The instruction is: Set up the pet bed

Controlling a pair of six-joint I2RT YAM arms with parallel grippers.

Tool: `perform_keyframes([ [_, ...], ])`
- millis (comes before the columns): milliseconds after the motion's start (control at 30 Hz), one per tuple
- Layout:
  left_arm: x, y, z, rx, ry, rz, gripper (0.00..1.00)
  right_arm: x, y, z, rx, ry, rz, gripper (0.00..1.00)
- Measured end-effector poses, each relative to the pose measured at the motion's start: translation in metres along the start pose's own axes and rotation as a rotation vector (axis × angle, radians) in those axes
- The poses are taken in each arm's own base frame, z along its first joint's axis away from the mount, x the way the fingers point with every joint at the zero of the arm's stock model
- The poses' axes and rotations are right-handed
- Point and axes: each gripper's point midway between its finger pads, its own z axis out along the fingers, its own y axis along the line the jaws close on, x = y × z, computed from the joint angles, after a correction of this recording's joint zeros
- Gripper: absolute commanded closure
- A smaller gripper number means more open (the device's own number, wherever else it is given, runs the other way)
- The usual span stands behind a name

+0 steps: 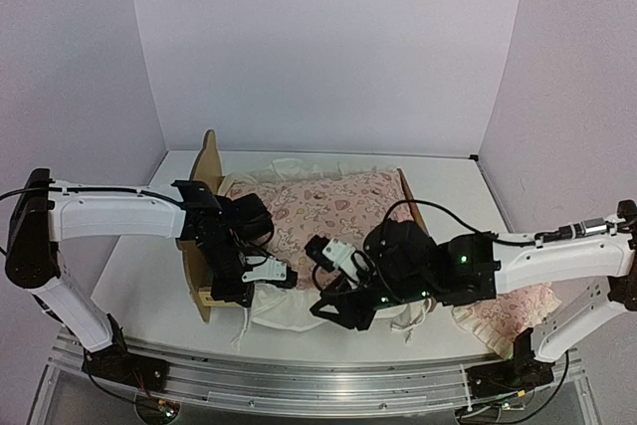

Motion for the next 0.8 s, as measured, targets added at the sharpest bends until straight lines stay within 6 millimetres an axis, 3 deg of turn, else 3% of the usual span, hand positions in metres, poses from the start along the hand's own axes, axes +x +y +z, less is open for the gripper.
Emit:
perform_keyframes([
  [133,-0.017,0.001,-0.022,0.028,-0.007,-0.018,1.00,0.012,0.039,0.024,-0.038,-0.063,-0.265,0.59],
  [267,-0.026,-0.001,-0.036,0.059,-0.006,-0.035,1.00,0.010,0.056,0.056,0.046,-0.173,-0.452,0.59],
  [567,-0.047,-0.007,-0.061,0.117,-0.038,-0.083,1.00,0.012,0.005,0.118,0.403,-0.321,-0.544,0.67],
  [800,-0.049,-0.010,-0.065,0.136,-0.043,-0.096,1.00,-0.002,-0.024,0.117,0.579,-0.433,-0.462,0.64],
])
